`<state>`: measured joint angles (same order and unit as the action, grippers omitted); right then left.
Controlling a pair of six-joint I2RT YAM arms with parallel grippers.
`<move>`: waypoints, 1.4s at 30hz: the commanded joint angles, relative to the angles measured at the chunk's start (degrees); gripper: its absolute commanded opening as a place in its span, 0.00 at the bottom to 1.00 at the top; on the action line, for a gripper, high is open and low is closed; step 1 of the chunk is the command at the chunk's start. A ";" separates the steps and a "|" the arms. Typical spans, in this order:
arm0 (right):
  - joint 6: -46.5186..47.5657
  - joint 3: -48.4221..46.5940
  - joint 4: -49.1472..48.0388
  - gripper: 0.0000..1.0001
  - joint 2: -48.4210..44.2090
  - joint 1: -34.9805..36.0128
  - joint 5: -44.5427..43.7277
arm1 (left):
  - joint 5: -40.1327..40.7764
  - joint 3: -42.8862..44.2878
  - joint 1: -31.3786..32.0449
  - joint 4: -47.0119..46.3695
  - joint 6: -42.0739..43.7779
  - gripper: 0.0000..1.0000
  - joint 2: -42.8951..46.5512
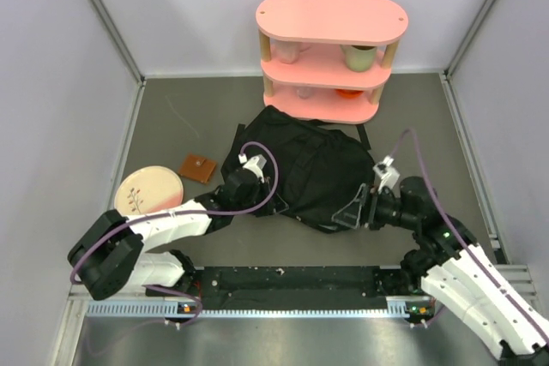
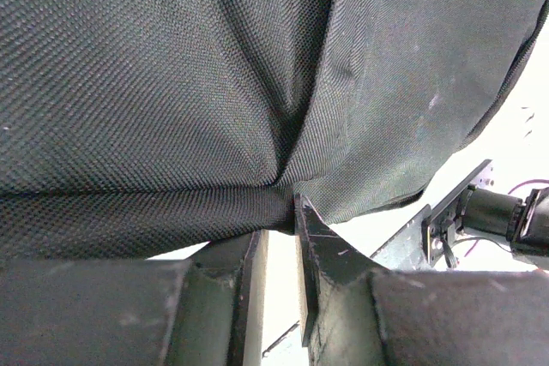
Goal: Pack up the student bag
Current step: Zip the student bag at the center of the board.
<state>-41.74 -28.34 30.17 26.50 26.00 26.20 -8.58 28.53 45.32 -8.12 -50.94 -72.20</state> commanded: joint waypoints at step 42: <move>-13.38 -0.75 -24.11 0.54 41.97 32.10 -34.02 | -3.29 -0.15 0.73 -3.92 -0.48 0.59 -5.31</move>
<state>-56.62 -25.67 8.47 67.96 57.39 -3.62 -11.16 28.42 45.87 -8.32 -51.18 -76.62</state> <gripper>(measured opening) 0.543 0.583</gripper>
